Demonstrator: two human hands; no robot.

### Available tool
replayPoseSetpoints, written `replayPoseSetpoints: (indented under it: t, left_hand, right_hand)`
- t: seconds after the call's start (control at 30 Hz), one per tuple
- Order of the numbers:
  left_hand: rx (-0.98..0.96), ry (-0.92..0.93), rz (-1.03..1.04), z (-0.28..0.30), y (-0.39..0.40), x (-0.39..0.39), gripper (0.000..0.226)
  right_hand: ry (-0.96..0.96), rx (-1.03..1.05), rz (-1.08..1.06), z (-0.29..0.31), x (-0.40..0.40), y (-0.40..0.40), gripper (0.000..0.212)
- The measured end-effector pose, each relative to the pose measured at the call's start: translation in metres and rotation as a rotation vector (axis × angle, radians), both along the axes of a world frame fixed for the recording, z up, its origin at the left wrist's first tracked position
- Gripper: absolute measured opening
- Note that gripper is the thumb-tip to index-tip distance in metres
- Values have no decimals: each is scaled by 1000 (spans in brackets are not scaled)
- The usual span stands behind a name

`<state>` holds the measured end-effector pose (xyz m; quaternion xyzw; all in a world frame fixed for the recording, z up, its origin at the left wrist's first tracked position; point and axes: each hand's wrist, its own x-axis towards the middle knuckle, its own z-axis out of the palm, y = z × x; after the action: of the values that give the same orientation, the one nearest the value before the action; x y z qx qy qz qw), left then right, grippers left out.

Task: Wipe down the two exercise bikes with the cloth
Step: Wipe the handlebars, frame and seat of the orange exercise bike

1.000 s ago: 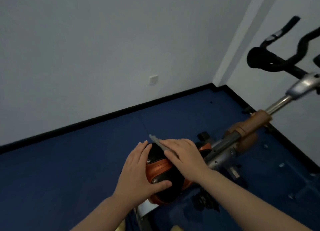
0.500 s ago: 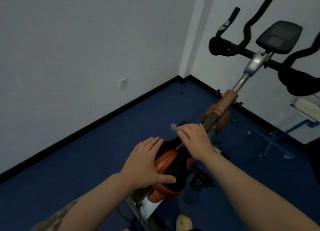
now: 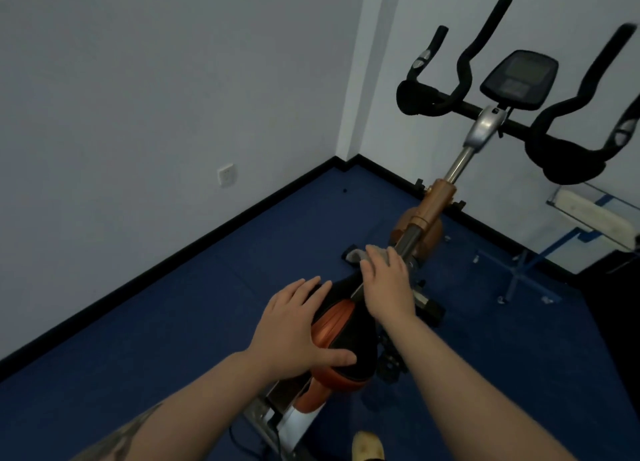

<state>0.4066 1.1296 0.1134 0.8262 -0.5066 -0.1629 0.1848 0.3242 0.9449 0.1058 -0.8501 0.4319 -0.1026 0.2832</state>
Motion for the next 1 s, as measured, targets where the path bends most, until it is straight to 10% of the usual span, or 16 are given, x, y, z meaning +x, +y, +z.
replayPoseSetpoints:
  t: [0.43,0.6,0.77,1.0]
  left_hand:
    - [-21,77,-113,-2,7,11,123]
    - [-49,114,-175,-2,9,17,114]
    - [-86,167,-207,-5,10,24,103]
    - [-126,76,-204,-6,10,22,73]
  right_hand:
    - [-290,561,-347,10,-50,75,52]
    - [-243,306,-159,14,-54,122,53]
    - [-492,610,-376,20,-58,106,43]
    - [-417,517,-348,16,-54,130,52]
